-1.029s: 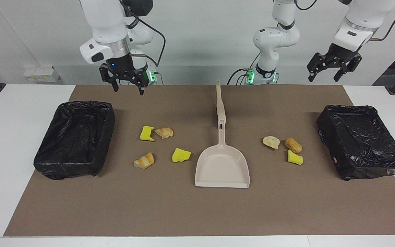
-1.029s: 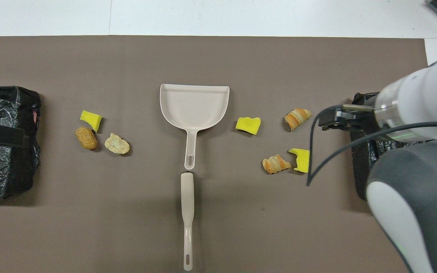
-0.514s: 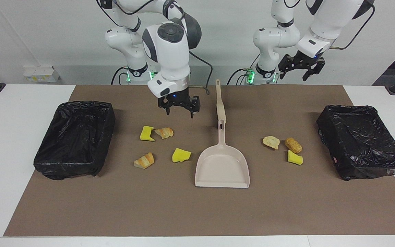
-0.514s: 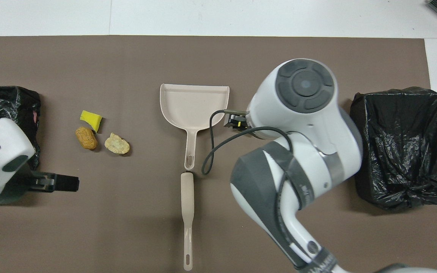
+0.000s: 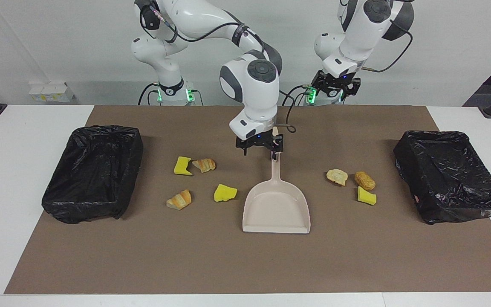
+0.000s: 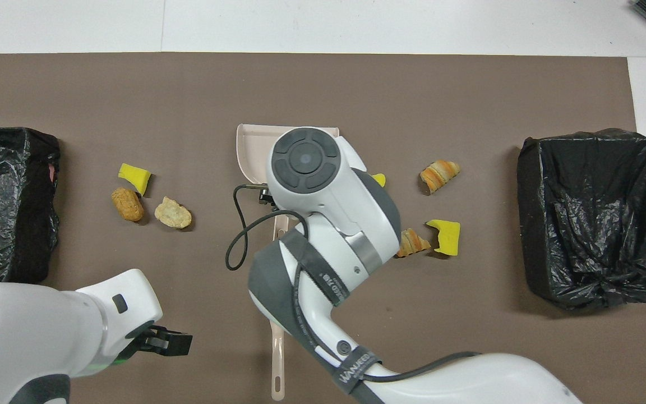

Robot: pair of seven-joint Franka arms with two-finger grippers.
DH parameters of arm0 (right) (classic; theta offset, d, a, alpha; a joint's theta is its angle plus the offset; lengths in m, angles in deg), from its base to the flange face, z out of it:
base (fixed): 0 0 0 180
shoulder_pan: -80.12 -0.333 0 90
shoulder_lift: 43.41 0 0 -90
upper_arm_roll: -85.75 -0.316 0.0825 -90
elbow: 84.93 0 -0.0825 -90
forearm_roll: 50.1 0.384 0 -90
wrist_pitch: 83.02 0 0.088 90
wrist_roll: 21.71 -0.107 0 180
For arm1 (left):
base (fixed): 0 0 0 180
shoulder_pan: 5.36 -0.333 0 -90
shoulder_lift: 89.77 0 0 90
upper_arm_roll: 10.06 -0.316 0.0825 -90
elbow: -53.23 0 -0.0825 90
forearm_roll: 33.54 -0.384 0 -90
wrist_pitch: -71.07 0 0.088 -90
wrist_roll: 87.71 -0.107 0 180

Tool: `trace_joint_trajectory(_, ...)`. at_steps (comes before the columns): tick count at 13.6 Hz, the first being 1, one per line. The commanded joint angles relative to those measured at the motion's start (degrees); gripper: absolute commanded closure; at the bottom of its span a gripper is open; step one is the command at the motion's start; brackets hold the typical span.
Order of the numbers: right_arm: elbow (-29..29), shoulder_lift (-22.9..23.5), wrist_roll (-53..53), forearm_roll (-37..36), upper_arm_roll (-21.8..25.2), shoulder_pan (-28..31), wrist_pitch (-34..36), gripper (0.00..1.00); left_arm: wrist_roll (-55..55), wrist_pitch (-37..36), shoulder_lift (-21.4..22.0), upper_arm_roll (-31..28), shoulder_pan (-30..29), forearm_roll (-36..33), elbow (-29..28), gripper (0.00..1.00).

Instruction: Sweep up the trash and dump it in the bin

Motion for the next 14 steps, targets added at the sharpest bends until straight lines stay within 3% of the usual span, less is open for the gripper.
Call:
trace_joint_trajectory(1,7.2,6.5,-1.8,-1.2,0.5,-1.9,-0.4,0.00,3.9,6.1,3.1,-0.8,5.4,2.1,-6.8,0.00)
trace_joint_trajectory(3,6.8,6.3,-1.5,-1.9,0.0,-1.9,-0.6,0.00,9.6,12.3,2.8,-0.8,11.4,2.1,-10.8,0.00)
trace_joint_trajectory(7,6.1,7.7,-1.2,-4.2,-0.1,-3.3,-0.9,0.00,15.7,20.7,1.3,-0.8,17.6,2.1,-15.4,0.00)
trace_joint_trajectory(9,5.4,8.5,-1.1,-4.6,-0.1,-3.2,-3.3,0.00,19.8,27.6,-2.0,-0.8,21.8,2.1,-17.2,0.00)
trace_joint_trajectory(12,3.7,8.4,1.6,-5.0,-0.1,-2.3,-6.1,0.10,23.3,34.4,-6.9,-0.8,25.0,2.1,-17.1,0.00)
trace_joint_trajectory(14,1.5,8.3,1.8,-4.5,-0.1,-2.3,-8.7,0.23,23.7,36.8,-8.8,-0.8,25.5,2.1,-17.1,0.00)
